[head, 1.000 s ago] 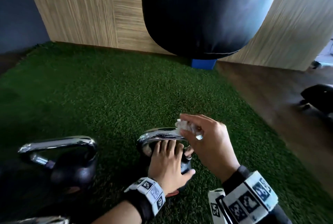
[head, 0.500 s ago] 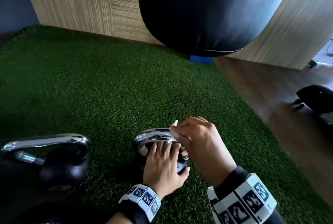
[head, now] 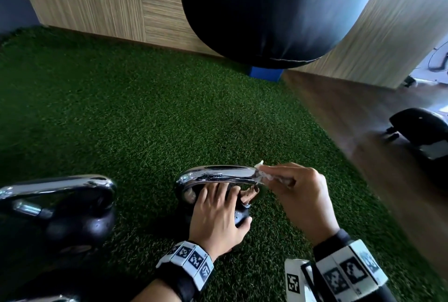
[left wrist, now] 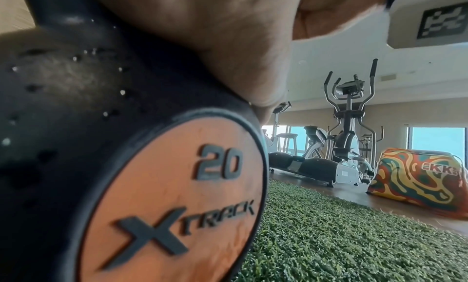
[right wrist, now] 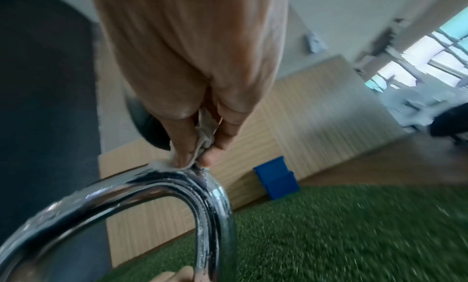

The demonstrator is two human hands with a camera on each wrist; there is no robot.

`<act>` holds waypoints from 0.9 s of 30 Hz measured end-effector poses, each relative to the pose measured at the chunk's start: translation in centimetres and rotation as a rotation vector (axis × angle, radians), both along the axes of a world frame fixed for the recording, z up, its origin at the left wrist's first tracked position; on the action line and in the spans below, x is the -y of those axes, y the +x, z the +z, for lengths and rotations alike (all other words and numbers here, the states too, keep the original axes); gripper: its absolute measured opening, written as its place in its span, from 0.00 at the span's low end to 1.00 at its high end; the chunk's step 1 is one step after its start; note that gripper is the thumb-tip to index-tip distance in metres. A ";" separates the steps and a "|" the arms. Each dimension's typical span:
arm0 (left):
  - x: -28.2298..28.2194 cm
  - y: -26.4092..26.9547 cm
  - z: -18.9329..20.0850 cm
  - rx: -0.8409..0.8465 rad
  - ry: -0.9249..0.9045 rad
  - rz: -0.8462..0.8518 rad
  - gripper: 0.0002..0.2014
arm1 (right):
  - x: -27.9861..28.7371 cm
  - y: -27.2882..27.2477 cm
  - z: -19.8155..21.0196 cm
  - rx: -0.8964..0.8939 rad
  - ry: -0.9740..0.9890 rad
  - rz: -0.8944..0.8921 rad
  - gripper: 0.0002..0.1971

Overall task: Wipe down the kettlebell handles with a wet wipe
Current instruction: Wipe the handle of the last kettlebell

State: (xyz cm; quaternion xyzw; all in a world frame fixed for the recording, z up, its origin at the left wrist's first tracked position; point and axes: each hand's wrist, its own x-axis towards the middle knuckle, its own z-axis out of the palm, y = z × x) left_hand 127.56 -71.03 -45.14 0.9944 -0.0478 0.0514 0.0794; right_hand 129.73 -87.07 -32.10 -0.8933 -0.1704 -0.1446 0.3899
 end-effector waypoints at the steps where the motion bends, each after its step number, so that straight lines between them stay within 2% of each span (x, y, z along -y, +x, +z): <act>1: 0.0 0.0 0.0 0.001 0.006 0.001 0.40 | 0.2 0.1 -0.2 -0.017 0.008 -0.004 0.12; 5: 0.0 0.0 0.1 0.008 0.007 0.000 0.40 | 0.6 0.3 -0.9 0.005 -0.009 -0.018 0.14; 9: 0.0 -0.1 0.8 -0.014 -0.016 0.002 0.39 | 1.9 0.7 -2.5 -0.223 0.070 -0.124 0.17; 11: 0.1 -0.2 1.1 -0.009 -0.035 -0.001 0.37 | 2.3 1.0 -3.4 -0.324 0.164 -0.149 0.17; 14: 0.3 -0.2 1.4 0.035 -0.051 0.006 0.36 | 2.6 1.2 -4.7 -0.383 0.291 -0.155 0.17; 20: 0.0 -0.3 1.6 0.034 -0.043 -0.021 0.36 | 2.4 1.1 -7.0 -0.627 0.622 -0.053 0.16; 24: 0.0 -0.4 1.8 -0.006 -0.016 -0.033 0.40 | 1.7 1.3 -8.5 -0.700 0.593 -0.029 0.10; 27: -0.4 -0.4 2.7 -0.126 0.009 -0.091 0.43 | 1.5 1.3 -9.4 -0.694 0.563 -0.034 0.10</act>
